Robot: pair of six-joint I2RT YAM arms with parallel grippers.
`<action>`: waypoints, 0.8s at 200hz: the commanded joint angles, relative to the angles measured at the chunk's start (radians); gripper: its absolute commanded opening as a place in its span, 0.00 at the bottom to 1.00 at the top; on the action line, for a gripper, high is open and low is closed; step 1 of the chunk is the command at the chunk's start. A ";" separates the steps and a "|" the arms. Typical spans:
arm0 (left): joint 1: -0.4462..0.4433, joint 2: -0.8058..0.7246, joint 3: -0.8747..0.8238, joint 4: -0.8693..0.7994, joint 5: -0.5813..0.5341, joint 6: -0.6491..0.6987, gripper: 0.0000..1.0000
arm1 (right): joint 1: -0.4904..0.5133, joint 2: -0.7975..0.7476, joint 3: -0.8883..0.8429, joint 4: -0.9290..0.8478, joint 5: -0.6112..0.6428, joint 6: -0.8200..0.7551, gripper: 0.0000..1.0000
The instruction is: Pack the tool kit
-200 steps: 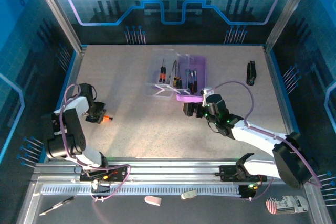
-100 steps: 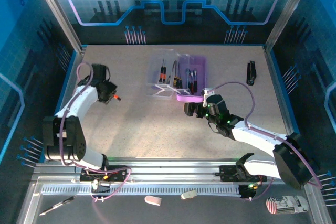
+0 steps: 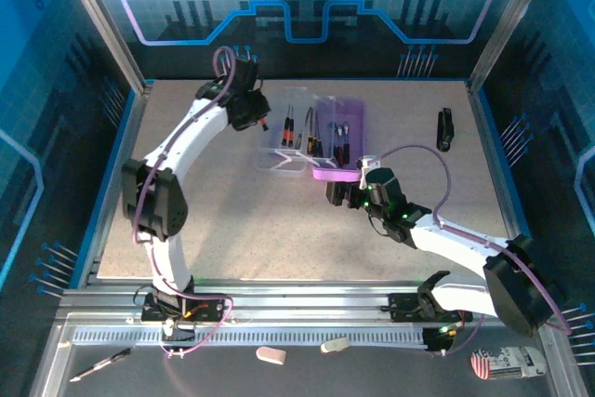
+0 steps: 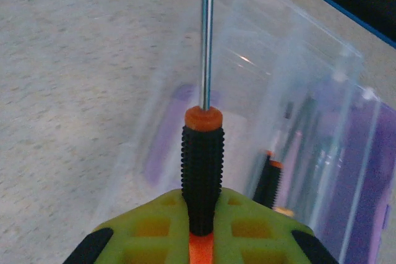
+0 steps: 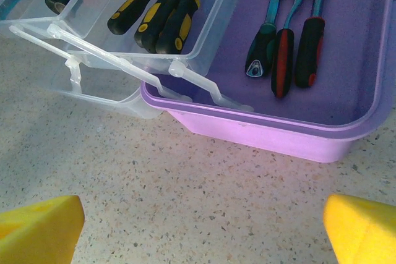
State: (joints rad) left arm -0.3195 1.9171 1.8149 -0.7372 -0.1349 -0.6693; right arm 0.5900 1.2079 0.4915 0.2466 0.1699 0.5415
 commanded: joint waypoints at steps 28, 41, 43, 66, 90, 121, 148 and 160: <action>-0.079 0.156 0.272 -0.188 0.031 0.137 0.12 | 0.008 -0.013 -0.006 0.003 0.028 -0.013 1.00; -0.091 0.191 0.318 -0.208 0.057 0.155 0.12 | 0.008 -0.012 -0.005 0.003 0.027 -0.014 1.00; -0.093 0.195 0.325 -0.211 0.060 0.158 0.12 | 0.008 -0.012 -0.005 0.003 0.028 -0.014 1.00; -0.113 0.243 0.382 -0.255 0.098 0.171 0.13 | 0.008 -0.014 -0.005 0.001 0.029 -0.014 1.00; -0.138 0.263 0.390 -0.281 0.097 0.189 0.15 | 0.008 -0.019 -0.005 -0.002 0.029 -0.014 1.00; -0.144 0.282 0.386 -0.287 0.090 0.200 0.15 | 0.008 -0.021 -0.009 0.002 0.028 -0.012 1.00; -0.146 0.297 0.395 -0.283 0.114 0.201 0.15 | 0.008 -0.021 -0.006 0.000 0.029 -0.011 1.00; -0.148 0.306 0.404 -0.292 0.117 0.202 0.15 | 0.008 -0.022 -0.007 0.000 0.028 -0.012 1.00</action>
State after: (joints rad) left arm -0.4622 2.2009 2.1708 -0.9913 -0.0475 -0.4919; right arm 0.5900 1.2041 0.4915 0.2462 0.1768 0.5415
